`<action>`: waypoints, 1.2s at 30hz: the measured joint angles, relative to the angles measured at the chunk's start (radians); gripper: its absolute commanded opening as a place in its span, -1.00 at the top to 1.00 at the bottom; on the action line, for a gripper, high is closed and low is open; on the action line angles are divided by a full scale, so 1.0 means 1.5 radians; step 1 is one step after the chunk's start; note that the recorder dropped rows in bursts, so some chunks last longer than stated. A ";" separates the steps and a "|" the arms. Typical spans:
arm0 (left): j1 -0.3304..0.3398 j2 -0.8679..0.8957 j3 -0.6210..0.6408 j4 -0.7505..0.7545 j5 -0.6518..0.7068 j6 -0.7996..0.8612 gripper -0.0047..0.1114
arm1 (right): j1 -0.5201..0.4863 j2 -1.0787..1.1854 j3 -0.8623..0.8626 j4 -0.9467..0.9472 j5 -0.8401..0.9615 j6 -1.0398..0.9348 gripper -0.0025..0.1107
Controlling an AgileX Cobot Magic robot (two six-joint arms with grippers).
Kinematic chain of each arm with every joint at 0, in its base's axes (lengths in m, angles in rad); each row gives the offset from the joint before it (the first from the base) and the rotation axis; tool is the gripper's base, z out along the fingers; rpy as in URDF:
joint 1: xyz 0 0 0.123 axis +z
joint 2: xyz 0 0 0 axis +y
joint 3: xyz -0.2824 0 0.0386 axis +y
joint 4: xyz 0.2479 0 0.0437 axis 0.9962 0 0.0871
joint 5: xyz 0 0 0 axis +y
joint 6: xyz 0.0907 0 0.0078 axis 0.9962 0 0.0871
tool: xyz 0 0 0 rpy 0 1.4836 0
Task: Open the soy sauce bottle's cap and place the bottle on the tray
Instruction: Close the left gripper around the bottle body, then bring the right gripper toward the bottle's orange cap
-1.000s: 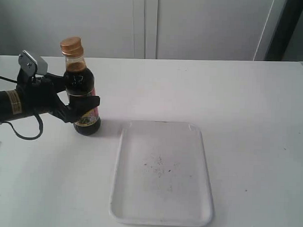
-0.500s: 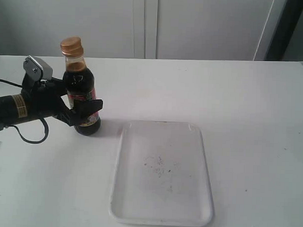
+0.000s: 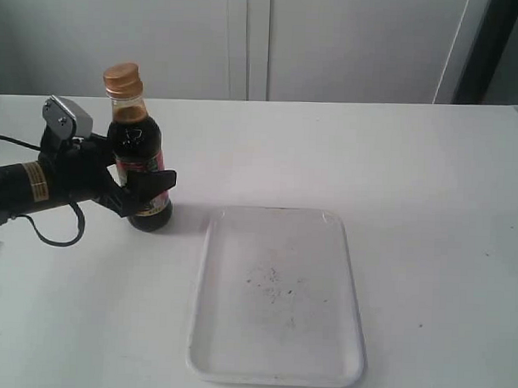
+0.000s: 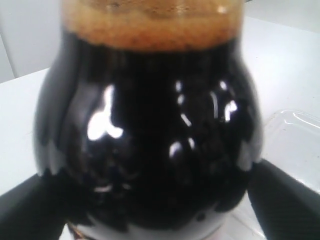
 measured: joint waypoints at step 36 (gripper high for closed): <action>-0.014 0.000 0.000 -0.001 0.000 0.030 0.92 | 0.000 0.000 0.000 0.000 0.000 0.012 0.96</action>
